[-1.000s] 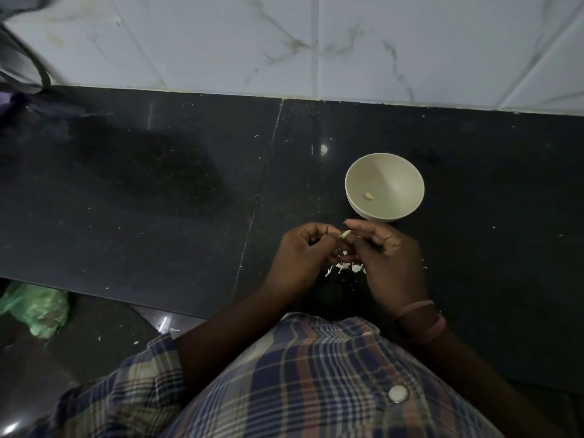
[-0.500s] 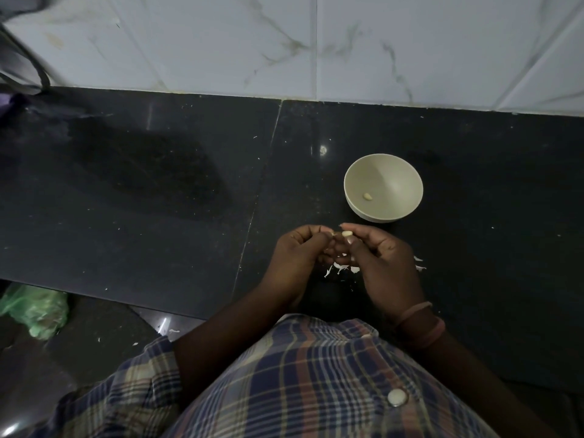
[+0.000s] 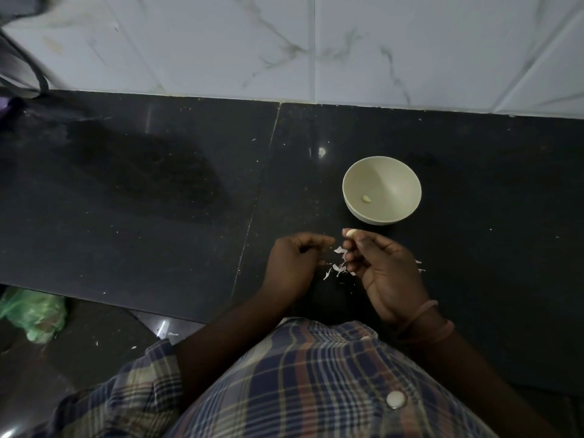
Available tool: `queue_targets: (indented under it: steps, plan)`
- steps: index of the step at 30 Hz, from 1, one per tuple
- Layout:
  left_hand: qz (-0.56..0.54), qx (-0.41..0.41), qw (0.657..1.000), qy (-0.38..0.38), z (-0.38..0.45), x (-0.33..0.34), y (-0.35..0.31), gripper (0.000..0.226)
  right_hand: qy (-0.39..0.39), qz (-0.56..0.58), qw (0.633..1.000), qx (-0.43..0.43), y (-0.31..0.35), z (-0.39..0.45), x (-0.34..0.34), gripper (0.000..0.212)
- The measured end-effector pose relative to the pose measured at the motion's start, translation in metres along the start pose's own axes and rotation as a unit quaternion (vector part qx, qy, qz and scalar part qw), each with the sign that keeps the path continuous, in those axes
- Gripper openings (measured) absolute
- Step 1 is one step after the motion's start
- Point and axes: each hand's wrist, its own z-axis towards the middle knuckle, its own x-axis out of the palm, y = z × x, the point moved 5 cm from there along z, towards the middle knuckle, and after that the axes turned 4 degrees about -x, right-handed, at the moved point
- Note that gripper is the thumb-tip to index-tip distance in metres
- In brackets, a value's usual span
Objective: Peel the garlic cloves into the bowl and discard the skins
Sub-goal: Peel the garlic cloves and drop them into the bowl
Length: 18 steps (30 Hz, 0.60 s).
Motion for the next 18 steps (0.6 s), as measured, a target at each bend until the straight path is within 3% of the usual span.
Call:
queue_targets:
  steps: [5,9,18]
  plan:
    - [-0.061,0.014,0.998,-0.003,-0.002,0.000,-0.006,0.013,-0.017,-0.108,0.993,-0.038,0.003,-0.001,-0.001,0.021]
    - [-0.130,0.020,0.991,0.029,-0.004,0.003,-0.008,0.013,-0.025,-0.203,0.974,-0.098,0.013,-0.004,-0.003,0.017]
    - [-0.250,-0.021,0.966,0.068,-0.008,0.013,-0.008,0.013,0.024,-0.254,0.952,-0.168,0.020,-0.008,0.003,0.022]
